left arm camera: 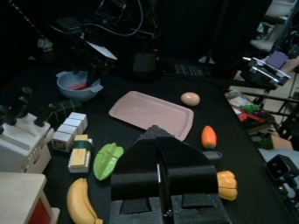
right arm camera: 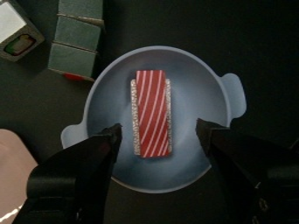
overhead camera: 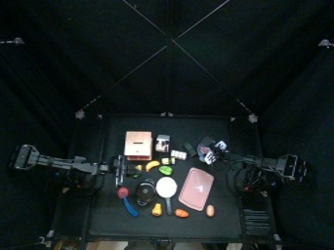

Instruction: Grab egg sushi

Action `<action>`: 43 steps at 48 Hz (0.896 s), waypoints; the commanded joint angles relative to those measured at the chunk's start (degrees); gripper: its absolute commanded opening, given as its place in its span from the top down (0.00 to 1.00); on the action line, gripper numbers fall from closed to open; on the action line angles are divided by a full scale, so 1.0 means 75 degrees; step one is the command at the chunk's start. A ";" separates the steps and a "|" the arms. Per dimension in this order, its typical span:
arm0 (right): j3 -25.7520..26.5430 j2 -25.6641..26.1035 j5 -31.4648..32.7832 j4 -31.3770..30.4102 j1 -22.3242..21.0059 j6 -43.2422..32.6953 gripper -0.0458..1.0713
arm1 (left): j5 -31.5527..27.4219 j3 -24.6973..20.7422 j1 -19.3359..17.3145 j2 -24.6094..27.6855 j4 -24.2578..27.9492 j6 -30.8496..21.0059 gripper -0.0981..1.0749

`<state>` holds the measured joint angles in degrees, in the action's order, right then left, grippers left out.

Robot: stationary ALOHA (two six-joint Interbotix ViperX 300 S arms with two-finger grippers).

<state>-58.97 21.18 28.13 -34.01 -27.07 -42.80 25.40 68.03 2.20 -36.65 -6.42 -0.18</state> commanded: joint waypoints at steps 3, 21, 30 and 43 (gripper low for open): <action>0.0129 0.0141 -0.0012 0.0012 0.0023 -0.0012 0.08 | 0.0082 -0.0187 -0.0023 0.0012 0.0012 0.0000 0.95; 0.0703 0.0293 -0.0504 -0.0187 0.1031 0.0082 0.08 | 0.0082 -0.0211 -0.0023 -0.0070 0.0012 0.0000 0.95; 0.1043 -0.0035 -0.1184 -0.0879 0.1840 0.0047 0.08 | 0.0082 -0.0187 -0.0023 -0.0070 0.0012 0.0012 0.95; 0.1488 -0.0797 -0.2027 -0.1266 0.2086 0.0094 0.08 | 0.0082 -0.0187 -0.0023 -0.0070 0.0012 0.0047 0.95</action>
<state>-50.10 16.17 15.56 -42.89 -11.51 -42.36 25.49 67.85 2.20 -37.18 -6.42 0.09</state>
